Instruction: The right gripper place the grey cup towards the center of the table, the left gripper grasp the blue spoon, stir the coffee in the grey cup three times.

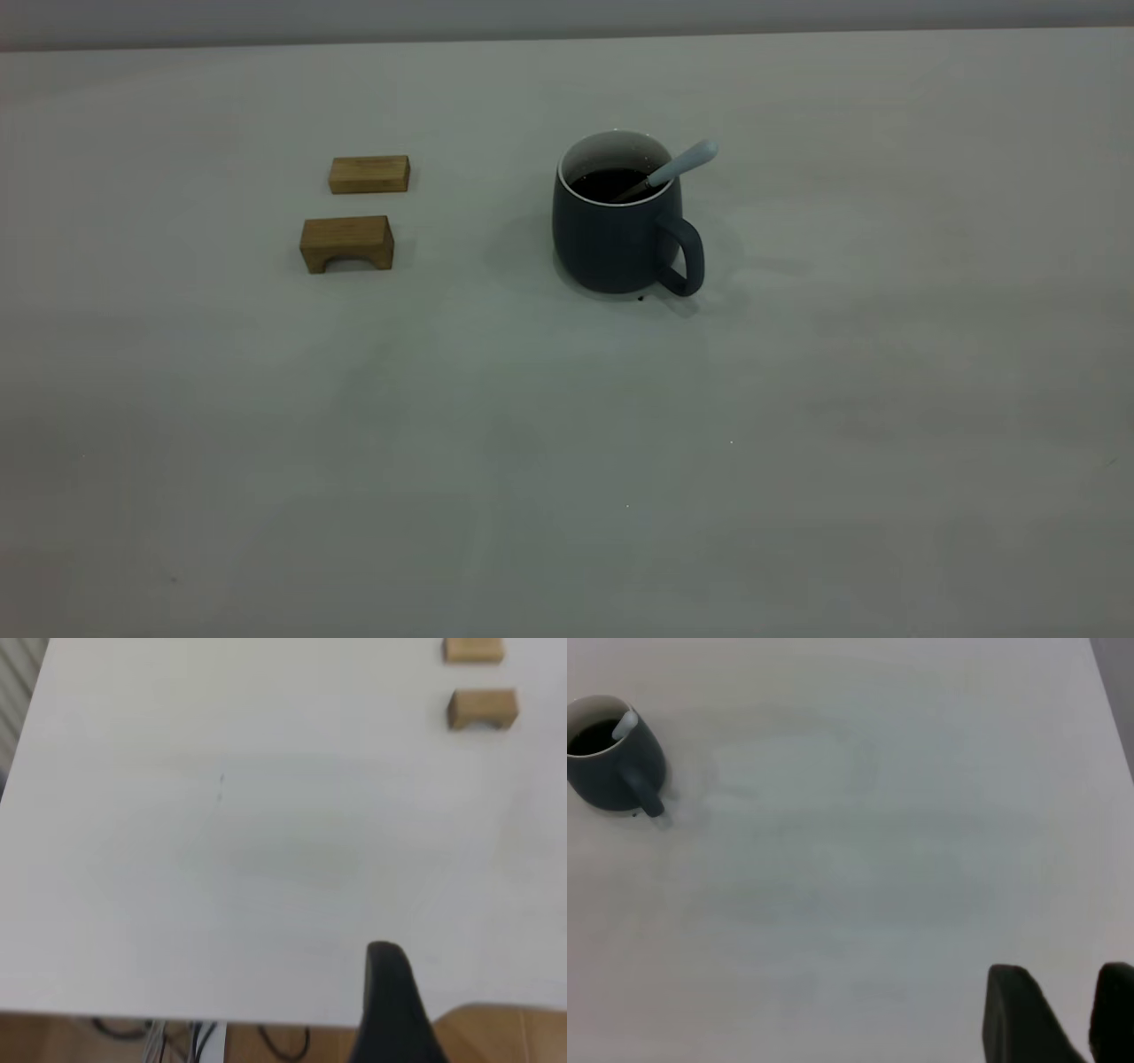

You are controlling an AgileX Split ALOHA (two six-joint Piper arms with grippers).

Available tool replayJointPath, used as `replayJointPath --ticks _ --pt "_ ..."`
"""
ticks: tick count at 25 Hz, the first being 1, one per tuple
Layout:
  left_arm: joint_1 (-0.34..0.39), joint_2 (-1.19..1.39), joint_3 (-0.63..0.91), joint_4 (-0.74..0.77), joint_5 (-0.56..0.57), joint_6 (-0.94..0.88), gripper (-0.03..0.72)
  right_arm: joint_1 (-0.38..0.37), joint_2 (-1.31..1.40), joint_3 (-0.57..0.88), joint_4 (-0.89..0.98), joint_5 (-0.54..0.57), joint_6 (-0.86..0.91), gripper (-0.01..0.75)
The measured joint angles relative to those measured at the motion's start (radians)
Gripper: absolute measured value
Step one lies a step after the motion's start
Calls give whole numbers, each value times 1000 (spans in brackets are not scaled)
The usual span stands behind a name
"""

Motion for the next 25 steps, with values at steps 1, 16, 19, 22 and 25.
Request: replayJointPath --ticks 1,16,19,22,25 --pt "-4 -18 1 -3 0 0 560 0 0 0 0 0 0 238" --pt "-5 -58 18 -7 12 0 560 0 0 0 0 0 0 238" --pt "-5 -58 18 -7 12 0 560 0 0 0 0 0 0 238" --pt "-5 -58 18 -7 12 0 560 0 0 0 0 0 0 238" --pt "-5 -58 18 -7 12 0 560 0 0 0 0 0 0 238"
